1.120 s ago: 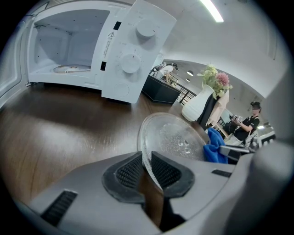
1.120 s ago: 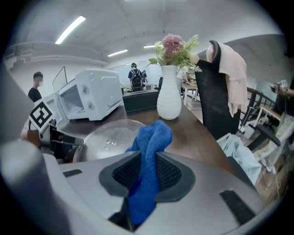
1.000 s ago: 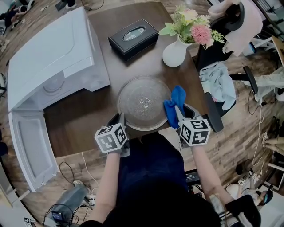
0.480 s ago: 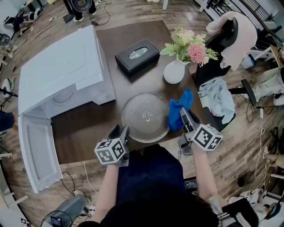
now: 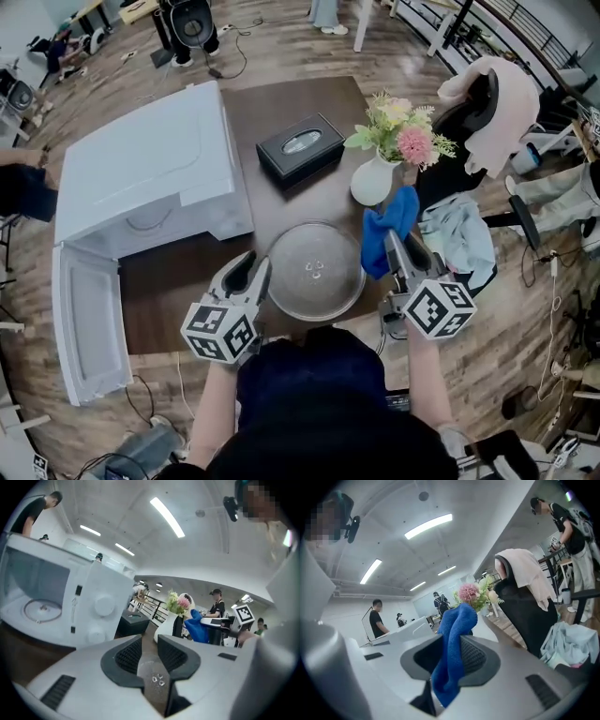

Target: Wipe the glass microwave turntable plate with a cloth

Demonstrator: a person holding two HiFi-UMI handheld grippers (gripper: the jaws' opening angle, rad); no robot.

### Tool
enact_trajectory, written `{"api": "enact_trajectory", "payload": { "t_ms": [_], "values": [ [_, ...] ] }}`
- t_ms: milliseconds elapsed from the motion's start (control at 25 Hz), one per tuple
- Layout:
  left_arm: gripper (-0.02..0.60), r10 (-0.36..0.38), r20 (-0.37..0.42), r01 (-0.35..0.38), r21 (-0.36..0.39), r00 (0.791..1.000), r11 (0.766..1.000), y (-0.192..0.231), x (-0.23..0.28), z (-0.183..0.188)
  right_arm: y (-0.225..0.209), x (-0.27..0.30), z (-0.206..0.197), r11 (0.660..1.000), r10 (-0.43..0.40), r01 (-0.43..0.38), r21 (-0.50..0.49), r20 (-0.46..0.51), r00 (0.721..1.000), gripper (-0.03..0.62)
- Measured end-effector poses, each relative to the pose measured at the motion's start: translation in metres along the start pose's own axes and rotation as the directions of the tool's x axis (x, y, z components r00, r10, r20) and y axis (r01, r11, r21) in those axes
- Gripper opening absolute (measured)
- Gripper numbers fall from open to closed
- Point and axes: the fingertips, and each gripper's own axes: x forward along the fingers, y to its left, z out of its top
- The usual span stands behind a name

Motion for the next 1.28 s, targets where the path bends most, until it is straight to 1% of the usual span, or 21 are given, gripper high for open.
{"api": "enact_trajectory", "payload": {
  "t_ms": [40, 120, 200, 280, 400, 640, 800, 920, 1080, 1280],
  "values": [
    [0.086, -0.019, 0.028, 0.018, 0.041, 0.999, 0.999, -0.008, 0.000, 0.013, 0.004, -0.001, 0.004, 1.000, -0.002, 0.002, -0.026, 0.004, 1.000, 0.094],
    [0.046, -0.046, 0.080, 0.036, 0.120, 0.996, 0.992, -0.022, 0.000, 0.036, 0.010, -0.003, 0.008, 0.996, -0.013, 0.013, -0.089, 0.002, 1.000, 0.094],
    [0.020, -0.060, 0.109, 0.040, 0.176, 0.992, 0.983, -0.033, 0.000, 0.051, 0.014, -0.004, 0.006, 0.990, -0.027, 0.025, -0.137, -0.013, 1.000, 0.091],
    [0.011, -0.057, 0.108, 0.034, 0.201, 0.993, 0.979, -0.040, 0.003, 0.057, 0.014, -0.006, 0.002, 0.985, -0.041, 0.035, -0.170, -0.030, 0.999, 0.089],
    [0.005, -0.034, 0.087, 0.014, 0.222, 0.996, 0.975, -0.043, 0.012, 0.056, 0.010, -0.008, -0.004, 0.974, -0.069, 0.057, -0.218, -0.048, 0.996, 0.087],
    [0.005, -0.014, 0.064, -0.001, 0.229, 0.998, 0.973, -0.043, 0.019, 0.051, 0.010, -0.008, -0.006, 0.962, -0.091, 0.075, -0.262, -0.050, 0.995, 0.084],
    [0.005, 0.021, 0.059, -0.033, 0.211, 0.998, 0.977, -0.038, 0.018, 0.047, 0.010, -0.008, -0.006, 0.952, -0.103, 0.084, -0.293, -0.051, 0.993, 0.083],
    [0.005, 0.047, 0.056, -0.058, 0.207, 0.997, 0.977, -0.034, 0.016, 0.044, 0.011, -0.007, -0.008, 0.953, -0.102, 0.082, -0.292, -0.054, 0.993, 0.083],
    [0.005, 0.063, 0.051, -0.072, 0.202, 0.997, 0.977, -0.029, 0.013, 0.039, 0.013, -0.005, -0.011, 0.951, -0.099, 0.076, -0.301, -0.064, 0.993, 0.083],
    [0.005, 0.066, 0.040, -0.073, 0.200, 0.997, 0.977, -0.028, 0.012, 0.035, 0.017, -0.003, -0.014, 0.951, -0.095, 0.070, -0.301, -0.069, 0.993, 0.083]
  ]
}}
